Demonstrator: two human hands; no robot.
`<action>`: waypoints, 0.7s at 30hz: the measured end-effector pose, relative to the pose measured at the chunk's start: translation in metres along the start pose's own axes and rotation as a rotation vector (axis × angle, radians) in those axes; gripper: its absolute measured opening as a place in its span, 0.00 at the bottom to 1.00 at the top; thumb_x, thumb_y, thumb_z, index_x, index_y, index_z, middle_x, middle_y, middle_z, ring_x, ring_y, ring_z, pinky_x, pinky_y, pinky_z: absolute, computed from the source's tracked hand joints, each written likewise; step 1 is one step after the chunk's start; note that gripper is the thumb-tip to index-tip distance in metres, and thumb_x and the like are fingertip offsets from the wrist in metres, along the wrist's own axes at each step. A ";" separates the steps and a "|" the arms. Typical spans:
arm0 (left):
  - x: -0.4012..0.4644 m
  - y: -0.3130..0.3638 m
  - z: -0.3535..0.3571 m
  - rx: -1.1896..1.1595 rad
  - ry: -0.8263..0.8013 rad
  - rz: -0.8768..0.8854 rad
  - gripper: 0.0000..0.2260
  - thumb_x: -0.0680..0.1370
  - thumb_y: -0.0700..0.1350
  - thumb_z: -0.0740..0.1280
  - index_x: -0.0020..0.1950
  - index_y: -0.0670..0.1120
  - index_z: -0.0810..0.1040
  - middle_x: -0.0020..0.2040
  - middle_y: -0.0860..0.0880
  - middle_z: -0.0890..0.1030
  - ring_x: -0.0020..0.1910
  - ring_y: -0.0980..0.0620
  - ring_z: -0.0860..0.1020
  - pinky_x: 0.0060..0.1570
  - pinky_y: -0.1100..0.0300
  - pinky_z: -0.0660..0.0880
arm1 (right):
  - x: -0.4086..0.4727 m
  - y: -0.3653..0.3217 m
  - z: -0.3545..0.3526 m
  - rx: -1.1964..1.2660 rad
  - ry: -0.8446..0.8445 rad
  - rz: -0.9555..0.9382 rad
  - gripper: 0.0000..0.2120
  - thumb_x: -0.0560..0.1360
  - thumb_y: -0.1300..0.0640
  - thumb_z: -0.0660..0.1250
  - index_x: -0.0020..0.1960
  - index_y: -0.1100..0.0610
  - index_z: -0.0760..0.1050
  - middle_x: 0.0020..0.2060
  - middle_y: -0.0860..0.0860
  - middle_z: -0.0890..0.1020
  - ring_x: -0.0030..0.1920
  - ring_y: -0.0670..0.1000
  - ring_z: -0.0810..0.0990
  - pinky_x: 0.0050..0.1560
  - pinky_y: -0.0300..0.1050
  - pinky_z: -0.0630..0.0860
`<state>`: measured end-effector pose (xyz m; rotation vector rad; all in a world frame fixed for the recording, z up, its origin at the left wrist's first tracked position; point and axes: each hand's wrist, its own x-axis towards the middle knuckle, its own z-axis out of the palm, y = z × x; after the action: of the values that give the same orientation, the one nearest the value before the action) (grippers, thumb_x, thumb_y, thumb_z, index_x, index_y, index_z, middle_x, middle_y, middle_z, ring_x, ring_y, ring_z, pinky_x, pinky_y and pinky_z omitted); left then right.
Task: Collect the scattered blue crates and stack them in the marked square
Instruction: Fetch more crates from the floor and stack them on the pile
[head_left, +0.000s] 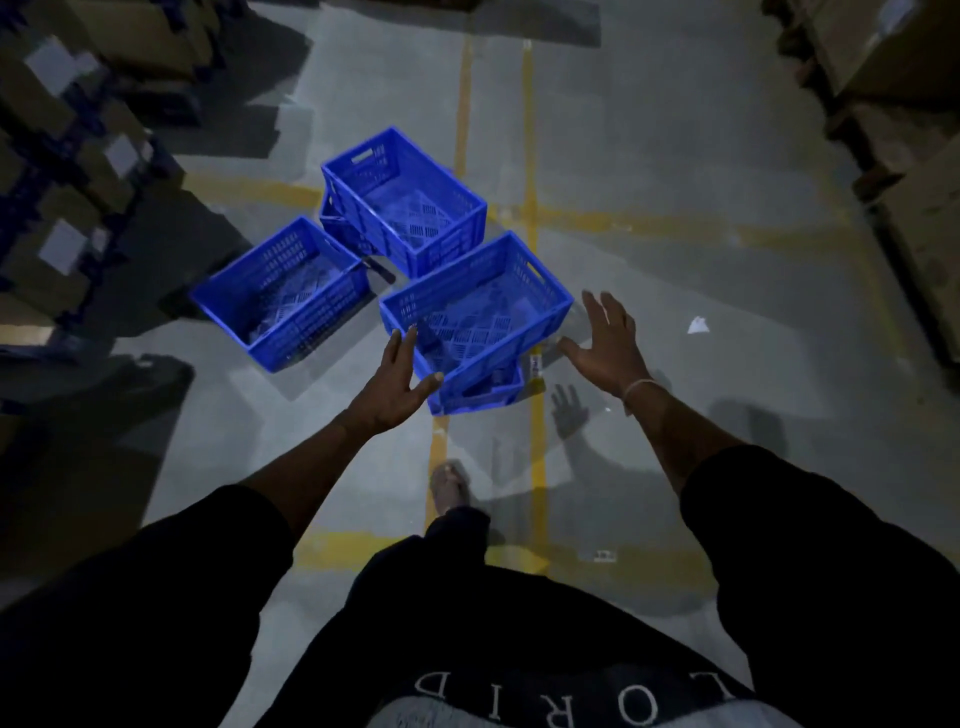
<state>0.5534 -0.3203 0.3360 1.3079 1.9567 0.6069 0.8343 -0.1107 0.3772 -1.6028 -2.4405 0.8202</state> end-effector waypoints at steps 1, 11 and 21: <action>0.016 0.001 -0.002 -0.004 0.003 -0.002 0.42 0.79 0.66 0.60 0.82 0.53 0.40 0.83 0.51 0.39 0.81 0.54 0.43 0.75 0.50 0.62 | 0.020 0.001 -0.001 -0.002 -0.013 -0.007 0.42 0.73 0.36 0.65 0.80 0.48 0.50 0.80 0.52 0.50 0.79 0.56 0.47 0.76 0.56 0.52; 0.165 0.006 -0.021 -0.072 0.033 -0.114 0.42 0.79 0.65 0.59 0.82 0.51 0.40 0.82 0.49 0.38 0.82 0.47 0.46 0.74 0.50 0.62 | 0.203 0.012 -0.002 -0.068 -0.178 -0.058 0.42 0.73 0.34 0.65 0.80 0.46 0.50 0.80 0.52 0.50 0.79 0.57 0.47 0.76 0.57 0.52; 0.228 -0.001 -0.009 -0.115 0.086 -0.282 0.41 0.79 0.65 0.59 0.82 0.52 0.39 0.82 0.48 0.39 0.81 0.48 0.47 0.75 0.47 0.63 | 0.324 0.010 -0.002 -0.108 -0.378 -0.127 0.39 0.76 0.40 0.66 0.80 0.49 0.51 0.80 0.52 0.49 0.79 0.57 0.46 0.76 0.57 0.52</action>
<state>0.4895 -0.1101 0.2754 0.9276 2.0943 0.6326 0.7016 0.1777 0.3104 -1.4124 -2.8537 1.0711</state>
